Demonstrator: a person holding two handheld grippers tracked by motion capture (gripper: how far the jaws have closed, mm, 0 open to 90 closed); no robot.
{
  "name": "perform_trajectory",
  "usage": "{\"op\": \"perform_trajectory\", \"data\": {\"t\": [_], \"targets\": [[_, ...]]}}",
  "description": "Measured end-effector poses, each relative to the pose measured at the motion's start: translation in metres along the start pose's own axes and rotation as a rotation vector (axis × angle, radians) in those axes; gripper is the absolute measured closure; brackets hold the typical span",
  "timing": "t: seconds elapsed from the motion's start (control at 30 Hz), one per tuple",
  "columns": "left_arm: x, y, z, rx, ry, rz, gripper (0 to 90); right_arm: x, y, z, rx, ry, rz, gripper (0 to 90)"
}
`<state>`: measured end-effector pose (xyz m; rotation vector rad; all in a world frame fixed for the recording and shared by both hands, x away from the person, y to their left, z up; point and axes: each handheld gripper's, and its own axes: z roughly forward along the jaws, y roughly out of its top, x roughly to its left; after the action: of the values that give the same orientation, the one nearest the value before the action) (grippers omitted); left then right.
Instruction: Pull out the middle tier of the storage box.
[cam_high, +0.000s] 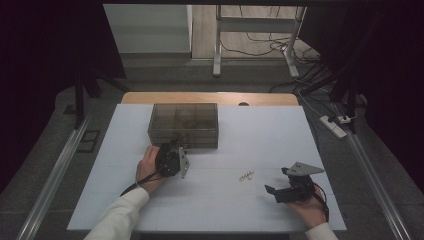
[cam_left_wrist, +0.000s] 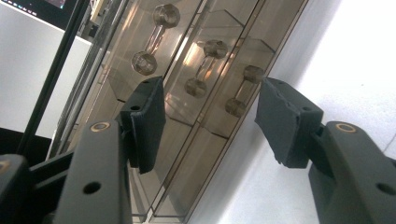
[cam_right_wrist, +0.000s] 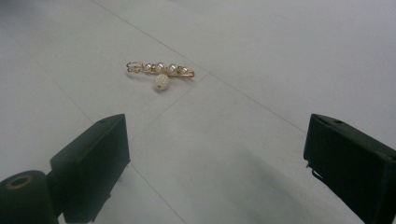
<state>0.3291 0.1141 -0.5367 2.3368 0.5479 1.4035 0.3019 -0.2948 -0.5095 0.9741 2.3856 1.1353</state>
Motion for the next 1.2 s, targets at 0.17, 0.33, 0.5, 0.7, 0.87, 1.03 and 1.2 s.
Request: {"op": "perform_trajectory", "data": {"t": [0.17, 0.33, 0.5, 0.7, 0.87, 1.03, 1.2], "targets": [[-0.0009, 0.0006, 0.0021, 0.002, -0.001, 0.005, 44.0, 0.0001, 0.0000, 0.0001, 0.002, -0.001, 0.000, 6.8], [-0.0015, 0.0012, 0.0035, 0.004, 0.004, 0.008, 44.7, 0.0000, 0.0000, 0.0000, 0.002, -0.001, -0.001, 6.8], [-0.0025, 0.0019, 0.0045, 0.005, 0.007, 0.016, 45.5, 0.0000, 0.0000, 0.0001, 0.003, 0.000, -0.001, 6.8], [-0.0032, 0.0019, 0.0047, 0.007, 0.007, 0.020, 46.2, 0.0001, 0.0000, 0.0002, 0.003, -0.001, -0.001, 6.8], [-0.0033, 0.0017, 0.0055, 0.010, 0.008, 0.024, 46.2, 0.0002, 0.0000, 0.0003, 0.004, -0.001, -0.001, 6.8], [-0.0038, 0.0015, 0.0062, 0.012, 0.009, 0.027, 46.2, 0.0001, -0.0001, 0.0004, 0.005, -0.002, -0.002, 6.8], [-0.0044, 0.0017, 0.0063, 0.018, 0.008, 0.039, 46.3, 0.0000, 0.0001, 0.0002, 0.009, 0.001, -0.004, 6.8]]}}
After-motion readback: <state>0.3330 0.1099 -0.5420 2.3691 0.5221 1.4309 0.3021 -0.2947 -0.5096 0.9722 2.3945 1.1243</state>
